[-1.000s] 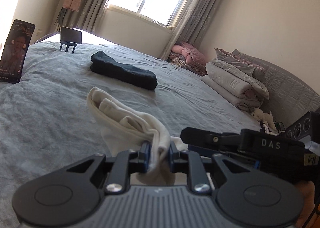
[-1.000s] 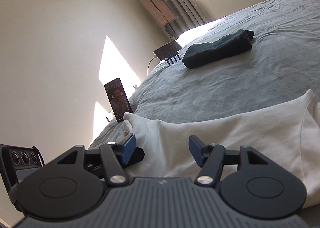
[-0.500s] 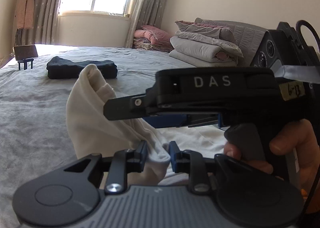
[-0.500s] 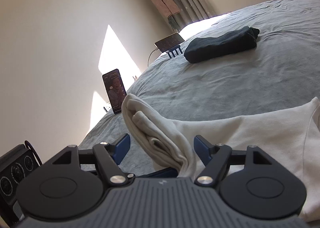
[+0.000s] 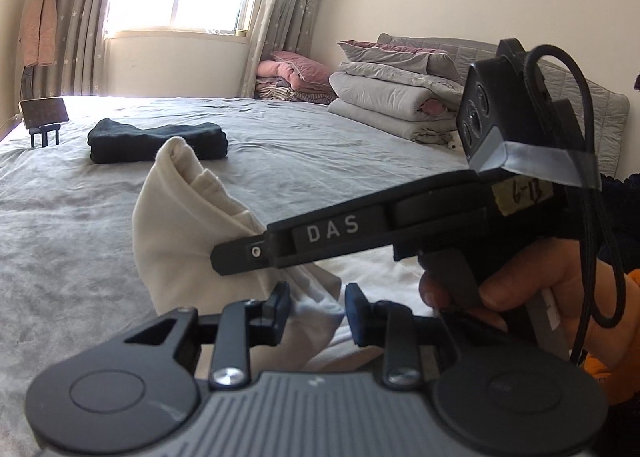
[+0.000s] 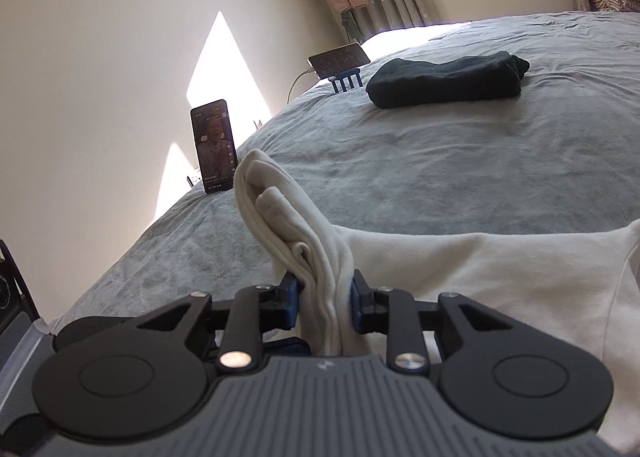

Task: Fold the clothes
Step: 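Lift the held ends with both grippers and fold them over the sweatshirt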

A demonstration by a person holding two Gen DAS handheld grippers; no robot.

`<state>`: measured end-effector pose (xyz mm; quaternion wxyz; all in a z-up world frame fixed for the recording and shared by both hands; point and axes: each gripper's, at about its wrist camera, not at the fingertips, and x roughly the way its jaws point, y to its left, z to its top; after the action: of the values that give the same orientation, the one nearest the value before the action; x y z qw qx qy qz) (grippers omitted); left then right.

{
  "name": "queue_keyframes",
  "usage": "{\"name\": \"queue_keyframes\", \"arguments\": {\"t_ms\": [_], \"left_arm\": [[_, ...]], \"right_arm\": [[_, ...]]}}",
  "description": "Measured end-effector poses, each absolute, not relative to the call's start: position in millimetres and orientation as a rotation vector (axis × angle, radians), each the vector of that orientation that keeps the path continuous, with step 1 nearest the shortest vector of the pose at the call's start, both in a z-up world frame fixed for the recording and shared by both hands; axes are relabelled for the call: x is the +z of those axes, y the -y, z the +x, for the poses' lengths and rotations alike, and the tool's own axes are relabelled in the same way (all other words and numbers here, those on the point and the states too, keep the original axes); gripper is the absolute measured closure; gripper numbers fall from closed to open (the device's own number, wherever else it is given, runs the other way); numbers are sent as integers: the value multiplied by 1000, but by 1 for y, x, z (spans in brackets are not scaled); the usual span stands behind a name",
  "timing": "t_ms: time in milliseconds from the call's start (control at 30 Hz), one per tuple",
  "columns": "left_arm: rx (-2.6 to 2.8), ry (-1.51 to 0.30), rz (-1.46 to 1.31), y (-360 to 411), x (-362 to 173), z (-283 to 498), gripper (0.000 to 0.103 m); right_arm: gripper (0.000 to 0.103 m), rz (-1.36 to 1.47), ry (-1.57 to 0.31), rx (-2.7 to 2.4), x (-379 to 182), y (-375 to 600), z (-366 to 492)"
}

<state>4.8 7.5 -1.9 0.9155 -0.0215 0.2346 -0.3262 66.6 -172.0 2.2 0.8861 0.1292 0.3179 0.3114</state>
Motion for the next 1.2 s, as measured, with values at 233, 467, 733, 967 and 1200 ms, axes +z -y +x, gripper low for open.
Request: {"name": "queue_keyframes", "arguments": {"t_ms": [233, 467, 733, 967, 1200], "left_arm": [[-716, -394, -160, -33, 12, -5, 57], [-649, -397, -226, -30, 6, 11, 60], [-663, -404, -220, -1, 2, 25, 56], [-623, -385, -261, 13, -2, 42, 60], [-628, -390, -159, 44, -8, 56, 82]], "right_arm": [[78, 446, -662, 675, 13, 213, 68], [78, 723, -678, 664, 9, 272, 75], [78, 1046, -722, 596, -14, 327, 81], [78, 1053, -745, 461, -20, 346, 86], [64, 1021, -779, 298, -37, 367, 83]]}}
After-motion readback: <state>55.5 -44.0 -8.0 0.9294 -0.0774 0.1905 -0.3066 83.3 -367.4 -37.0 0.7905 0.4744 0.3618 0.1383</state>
